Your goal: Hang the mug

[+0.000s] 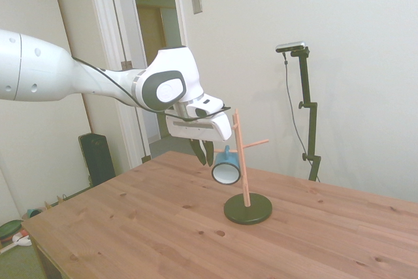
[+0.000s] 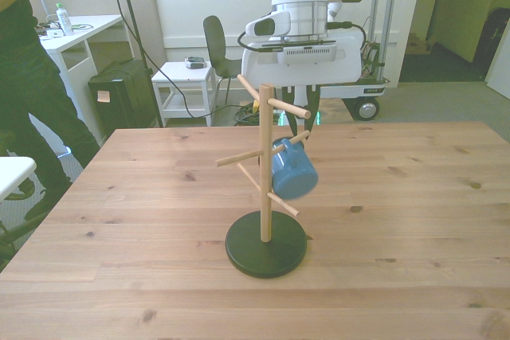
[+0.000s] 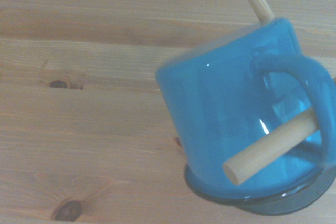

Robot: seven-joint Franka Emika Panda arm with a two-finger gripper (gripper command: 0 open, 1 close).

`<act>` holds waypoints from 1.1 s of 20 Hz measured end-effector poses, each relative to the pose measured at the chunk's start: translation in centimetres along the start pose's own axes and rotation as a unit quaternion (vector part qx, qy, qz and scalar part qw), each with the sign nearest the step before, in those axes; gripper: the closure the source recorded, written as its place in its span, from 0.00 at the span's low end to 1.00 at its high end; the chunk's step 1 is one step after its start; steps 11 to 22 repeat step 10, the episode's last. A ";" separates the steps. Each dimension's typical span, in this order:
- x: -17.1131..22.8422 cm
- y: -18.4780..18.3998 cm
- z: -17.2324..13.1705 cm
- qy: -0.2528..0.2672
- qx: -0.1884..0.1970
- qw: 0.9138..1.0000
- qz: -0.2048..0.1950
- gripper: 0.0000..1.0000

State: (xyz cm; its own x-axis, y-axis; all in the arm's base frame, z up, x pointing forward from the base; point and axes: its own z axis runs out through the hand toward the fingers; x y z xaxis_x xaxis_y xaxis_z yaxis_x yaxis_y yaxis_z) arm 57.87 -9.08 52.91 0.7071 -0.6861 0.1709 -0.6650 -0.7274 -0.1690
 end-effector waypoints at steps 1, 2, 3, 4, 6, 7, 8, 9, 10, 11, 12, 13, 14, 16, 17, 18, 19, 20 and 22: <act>0.0 0.0 0.0 0.000 0.000 1.000 0.000 0.00; -0.1 -0.3 -0.1 0.000 0.001 1.000 -0.001 0.00; -0.3 -1.1 -0.5 0.002 0.004 1.000 -0.002 0.00; -0.4 -1.7 -0.9 0.003 0.006 1.000 -0.003 0.00; -0.9 -1.8 -0.9 0.000 0.006 1.000 -0.006 0.00; -1.0 -1.4 -0.8 -0.001 0.004 1.000 -0.003 0.00; -1.1 -0.9 -0.8 -0.001 0.004 1.000 -0.001 0.00; -1.4 -0.5 -0.7 -0.002 0.003 1.000 0.000 0.00; -2.0 -0.1 -0.6 -0.004 0.003 1.000 0.000 0.00; -2.0 -0.1 -0.6 -0.004 0.003 1.000 0.000 0.00; -2.0 -0.1 -0.6 -0.004 0.003 1.000 0.000 0.00; -2.0 -0.1 -0.6 -0.004 0.003 1.000 0.000 0.00; -2.0 -0.1 -0.6 -0.004 0.003 1.000 0.000 0.00; -2.0 -0.1 -0.6 -0.004 0.003 1.000 0.000 0.00; -2.0 -0.1 -0.6 -0.004 0.003 1.000 0.000 0.00; -2.0 -0.1 -0.6 -0.004 0.003 1.000 0.000 0.00; -2.0 -0.1 -0.6 -0.004 0.003 1.000 0.000 0.00; -2.0 -0.1 -0.6 -0.004 0.003 1.000 0.000 0.00; -2.0 -0.1 -0.6 -0.004 0.003 1.000 0.000 0.00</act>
